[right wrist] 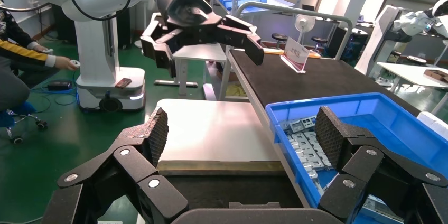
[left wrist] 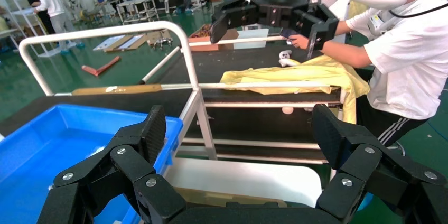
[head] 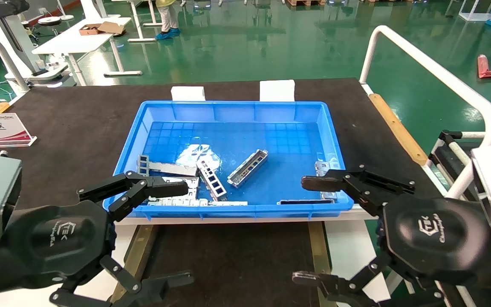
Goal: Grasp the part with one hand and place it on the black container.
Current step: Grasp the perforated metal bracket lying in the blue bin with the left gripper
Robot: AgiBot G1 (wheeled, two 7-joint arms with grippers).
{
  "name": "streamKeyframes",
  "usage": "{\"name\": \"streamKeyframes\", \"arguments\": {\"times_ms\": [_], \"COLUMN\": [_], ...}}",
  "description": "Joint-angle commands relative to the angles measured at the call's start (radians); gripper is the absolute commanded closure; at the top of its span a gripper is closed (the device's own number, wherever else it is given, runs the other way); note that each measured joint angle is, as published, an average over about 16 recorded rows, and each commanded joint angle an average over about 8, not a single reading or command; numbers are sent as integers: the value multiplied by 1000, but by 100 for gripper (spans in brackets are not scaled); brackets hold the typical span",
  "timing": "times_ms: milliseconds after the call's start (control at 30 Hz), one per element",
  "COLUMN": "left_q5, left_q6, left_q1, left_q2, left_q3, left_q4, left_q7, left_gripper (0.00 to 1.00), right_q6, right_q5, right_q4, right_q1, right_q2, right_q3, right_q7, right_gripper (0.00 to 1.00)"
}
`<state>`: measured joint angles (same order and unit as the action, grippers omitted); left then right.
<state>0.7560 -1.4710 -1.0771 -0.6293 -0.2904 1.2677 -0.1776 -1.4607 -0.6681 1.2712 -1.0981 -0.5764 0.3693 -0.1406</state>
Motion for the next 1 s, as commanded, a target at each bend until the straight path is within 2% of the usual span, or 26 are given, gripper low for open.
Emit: {"name": "streamKeyframes", "arguments": {"times_ms": [33,467,1000], "left_q5": [6,149,367], "left_q6": [5,53,158], "left_q1": [1,-89,-274], "left_q2": [-2,-104,-330], "left_q3": [-2,-74,-182], "left_q4": [-2,-117,-450], "left_q7": [2,21,115], "left_gripper": [0,0,0], "right_q6": [0,0,0], "right_q5": [0,0,0], "right_q4": [0,0,0], "right_q1": [0,0,0], "right_q2": [0,0,0], "right_q3": [0,0,0], "right_q7": [0,0,0], "right_gripper": [0,0,0]}}
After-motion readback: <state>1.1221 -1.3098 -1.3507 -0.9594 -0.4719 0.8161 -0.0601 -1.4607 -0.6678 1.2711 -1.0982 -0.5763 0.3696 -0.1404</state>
